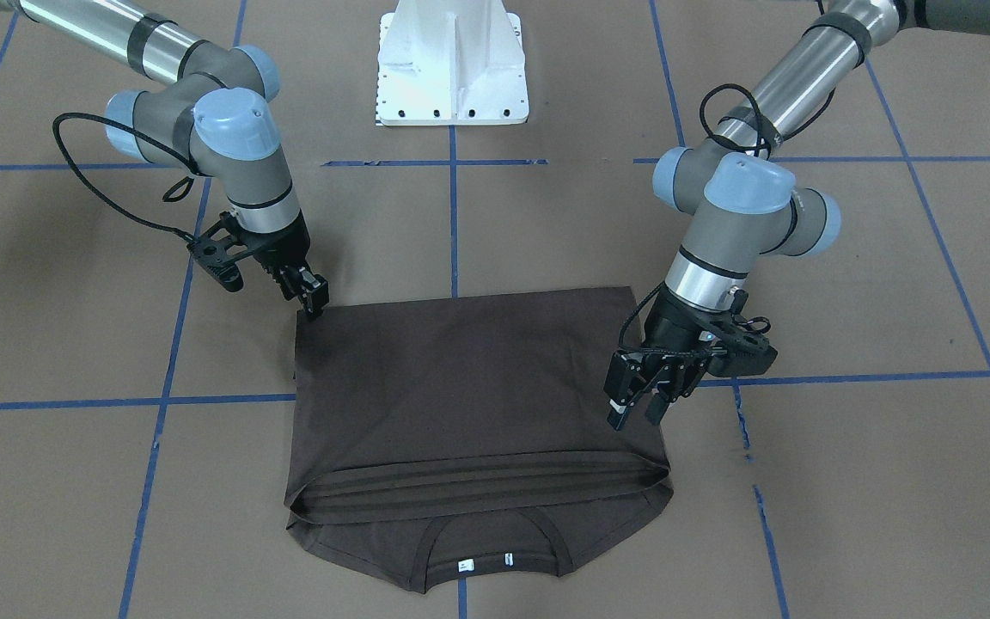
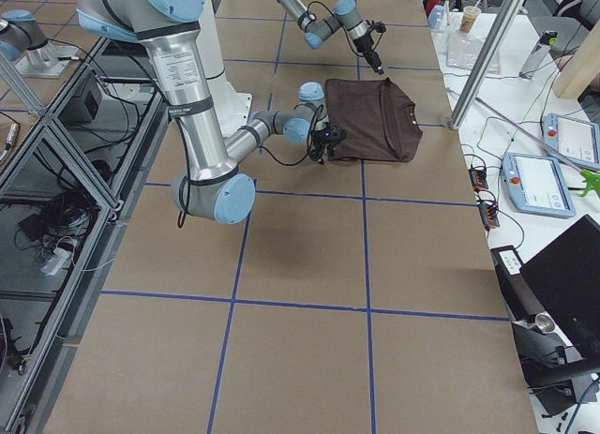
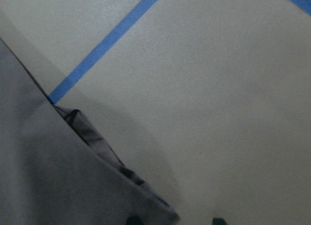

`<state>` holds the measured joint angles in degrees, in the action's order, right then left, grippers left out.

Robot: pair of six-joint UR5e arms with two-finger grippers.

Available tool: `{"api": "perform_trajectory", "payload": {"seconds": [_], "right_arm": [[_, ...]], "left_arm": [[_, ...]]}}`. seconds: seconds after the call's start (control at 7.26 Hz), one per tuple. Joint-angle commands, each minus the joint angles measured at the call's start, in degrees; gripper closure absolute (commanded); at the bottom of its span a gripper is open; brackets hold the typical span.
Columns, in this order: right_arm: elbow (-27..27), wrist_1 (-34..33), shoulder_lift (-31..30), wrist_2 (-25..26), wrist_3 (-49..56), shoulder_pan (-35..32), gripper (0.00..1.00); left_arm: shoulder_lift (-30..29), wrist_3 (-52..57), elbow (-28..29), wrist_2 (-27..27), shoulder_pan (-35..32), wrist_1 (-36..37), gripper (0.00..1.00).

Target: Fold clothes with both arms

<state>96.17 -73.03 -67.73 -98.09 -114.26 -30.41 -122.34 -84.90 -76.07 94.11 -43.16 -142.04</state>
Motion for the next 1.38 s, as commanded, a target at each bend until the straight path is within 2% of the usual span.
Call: {"api": "perform_trajectory", "payload": {"seconds": [0.0, 0.14, 1.24], "right_arm": [[-0.36, 0.00, 0.14, 0.27, 0.00, 0.09, 0.81], [-0.28, 0.00, 0.14, 0.27, 0.17, 0.00, 1.00], [-0.46, -0.71, 1.81, 0.27, 1.85, -1.76, 1.00]], "left_arm": [[0.00, 0.00, 0.14, -0.15, 0.00, -0.08, 0.32], [0.09, 0.00, 0.22, -0.16, 0.00, -0.08, 0.32], [0.26, 0.00, 0.31, -0.33, 0.18, 0.10, 0.31]]}}
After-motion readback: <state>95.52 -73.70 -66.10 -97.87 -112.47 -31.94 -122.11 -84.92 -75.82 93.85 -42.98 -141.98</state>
